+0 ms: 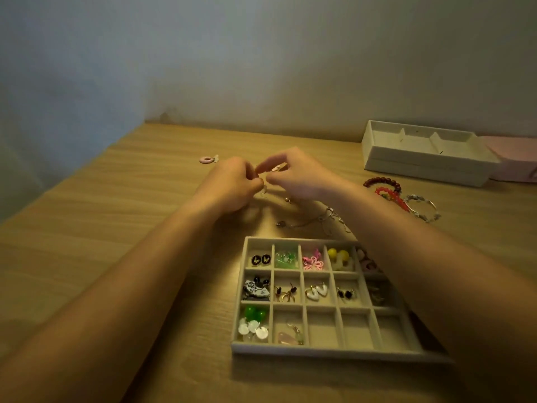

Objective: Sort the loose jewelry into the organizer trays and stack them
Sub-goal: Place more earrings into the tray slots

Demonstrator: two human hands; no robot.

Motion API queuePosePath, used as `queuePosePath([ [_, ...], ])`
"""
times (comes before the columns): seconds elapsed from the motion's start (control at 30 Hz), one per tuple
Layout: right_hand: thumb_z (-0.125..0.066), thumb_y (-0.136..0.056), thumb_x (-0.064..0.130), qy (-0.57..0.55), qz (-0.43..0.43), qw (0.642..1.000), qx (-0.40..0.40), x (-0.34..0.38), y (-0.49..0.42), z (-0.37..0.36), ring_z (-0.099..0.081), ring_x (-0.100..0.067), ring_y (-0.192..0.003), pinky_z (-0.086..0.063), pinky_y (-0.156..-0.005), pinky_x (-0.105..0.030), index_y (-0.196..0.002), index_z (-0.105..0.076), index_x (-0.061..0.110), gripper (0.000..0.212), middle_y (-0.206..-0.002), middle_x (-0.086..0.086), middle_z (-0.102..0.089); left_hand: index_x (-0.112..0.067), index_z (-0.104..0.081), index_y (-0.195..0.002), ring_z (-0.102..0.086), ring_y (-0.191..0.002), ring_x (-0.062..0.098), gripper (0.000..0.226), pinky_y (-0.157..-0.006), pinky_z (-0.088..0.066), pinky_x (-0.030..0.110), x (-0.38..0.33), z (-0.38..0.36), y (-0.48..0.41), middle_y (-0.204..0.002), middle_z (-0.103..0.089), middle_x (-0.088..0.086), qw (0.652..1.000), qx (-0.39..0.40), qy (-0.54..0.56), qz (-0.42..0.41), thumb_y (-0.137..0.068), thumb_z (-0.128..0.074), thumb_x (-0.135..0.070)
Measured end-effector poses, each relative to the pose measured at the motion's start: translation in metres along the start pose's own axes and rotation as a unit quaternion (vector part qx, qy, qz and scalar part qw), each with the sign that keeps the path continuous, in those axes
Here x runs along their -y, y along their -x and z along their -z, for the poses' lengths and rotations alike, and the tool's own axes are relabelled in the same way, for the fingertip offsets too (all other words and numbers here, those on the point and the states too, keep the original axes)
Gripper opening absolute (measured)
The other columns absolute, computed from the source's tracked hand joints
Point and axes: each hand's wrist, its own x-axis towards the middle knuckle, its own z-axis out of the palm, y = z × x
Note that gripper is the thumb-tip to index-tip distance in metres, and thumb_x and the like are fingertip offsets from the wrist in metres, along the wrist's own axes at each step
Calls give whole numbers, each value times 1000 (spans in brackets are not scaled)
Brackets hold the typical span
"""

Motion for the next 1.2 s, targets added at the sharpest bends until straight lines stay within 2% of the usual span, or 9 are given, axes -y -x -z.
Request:
queuePosePath([
  [0.07,-61,-99,18,-68,8,998,-2,8,10,6,-65,-13,-104,-55,-87,-29,-125,-69,16,27,-118,1,-70,-18,-67,-85,-70,-70,17,12,-63,-56,32,-8,14,17,-78,-71,3,993,-14,120,12,-95,-64,-22],
  [0.17,-63,-100,16,-197,-13,980,33,18,33,14,-74,-18,-97,-62,-85,-34,-121,-67,11,23,-109,-6,-74,-10,-67,-95,-74,-73,19,7,-62,-59,27,-17,35,44,-82,-75,8,966,10,257,4,-95,-66,-17],
  [0.27,-65,-97,13,-271,-8,959,78,29,59,18,-75,-24,-97,-62,-83,-35,-118,-67,7,22,-106,-11,-76,0,-67,-105,-75,-81,23,18,-65,-60,26,-21,49,74,-90,-76,14,935,57,349,-16,-90,-70,-11],
  [0.37,-68,-94,10,-306,-10,947,97,36,79,21,-75,-29,-94,-62,-79,-34,-119,-66,2,26,-104,-15,-76,-1,-68,-108,-74,-85,26,23,-67,-60,25,-24,57,98,-96,-75,18,912,94,397,-26,-87,-71,-9],
  [0.6,-68,-93,5,-281,-3,955,89,51,124,21,-69,-22,-80,-61,-77,-32,-113,-73,1,21,-96,-17,-74,-7,-67,-100,-70,-70,21,6,-63,-59,27,-39,57,144,-83,-75,10,933,64,354,-27,-96,-63,-9],
  [0.77,-66,-94,1,-262,-20,961,88,56,150,23,-70,-18,-73,-59,-66,-26,-108,-75,5,18,-88,-13,-75,-3,-65,-100,-67,-64,16,11,-57,-55,25,-41,46,168,-80,-74,9,944,52,325,-22,-92,-69,-10],
  [0.93,-73,-90,8,-176,-24,981,78,51,164,25,-74,-19,-75,-64,-72,-33,-102,-73,4,13,-86,-13,-77,-13,-71,-89,-67,-68,14,13,-61,-55,30,-35,25,186,-83,-74,9,960,41,274,-43,-84,-77,-3],
  [1.07,-70,-92,5,-142,-25,985,98,44,171,23,-76,-27,-81,-64,-75,-34,-102,-74,4,11,-85,-12,-78,-10,-76,-95,-69,-76,12,14,-69,-55,22,-30,18,194,-87,-77,6,967,58,235,-82,-86,-73,1],
  [1.2,-70,-93,8,-112,-27,989,98,38,172,21,-76,-16,-78,-59,-67,-24,-101,-75,9,10,-83,-3,-78,-13,-77,-99,-71,-79,4,16,-72,-53,13,-29,16,198,-88,-77,-5,975,67,170,-126,-85,-76,-3],
])
